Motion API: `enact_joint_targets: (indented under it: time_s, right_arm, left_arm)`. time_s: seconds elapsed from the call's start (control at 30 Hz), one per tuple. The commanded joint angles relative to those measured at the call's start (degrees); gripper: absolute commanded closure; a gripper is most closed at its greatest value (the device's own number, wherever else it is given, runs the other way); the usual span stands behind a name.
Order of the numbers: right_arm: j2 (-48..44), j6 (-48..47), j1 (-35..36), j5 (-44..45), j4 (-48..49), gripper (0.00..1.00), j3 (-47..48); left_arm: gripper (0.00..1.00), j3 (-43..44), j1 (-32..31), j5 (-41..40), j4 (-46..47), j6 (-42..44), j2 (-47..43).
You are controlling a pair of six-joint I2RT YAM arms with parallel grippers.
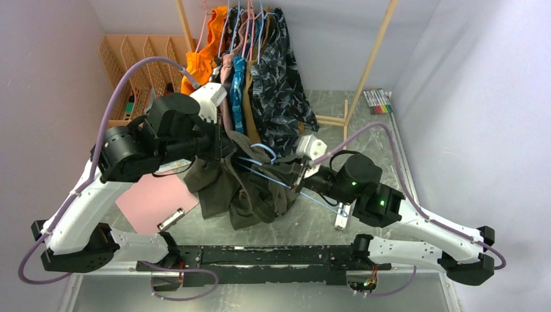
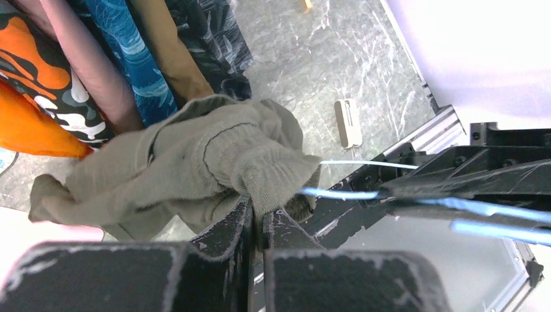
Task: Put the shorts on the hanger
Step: Hang the shorts on the hanger.
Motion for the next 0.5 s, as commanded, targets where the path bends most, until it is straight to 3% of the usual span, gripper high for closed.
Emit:
enact_joint_targets:
  time_s: [0.0, 0.1, 0.33, 0.47]
  right_arm:
    - [0.97, 3.23, -0.01, -15.15, -5.13, 1.00, 1.63]
    - [-3.59, 5.86, -0.03, -11.40, 0.18, 1.00, -3.11]
    - [-13.04, 4.26, -0.03, 9.23, 5.10, 1.00, -9.31]
    - [-13.80, 3.04, -0.03, 12.84, 4.94, 1.00, -10.24]
  left_arm:
    - [0.93, 1.39, -0.15, 4.89, 0.46, -0.90, -0.95]
    - [0.93, 2.26, -0.12, 5.21, 0.70, -0.76, -1.19]
    - [0.93, 4.55, -0.15, 2.53, -2.03, -0.43, -1.27]
    - [0.93, 4.77, -0.12, 1.73, -2.98, -0.19, -1.04]
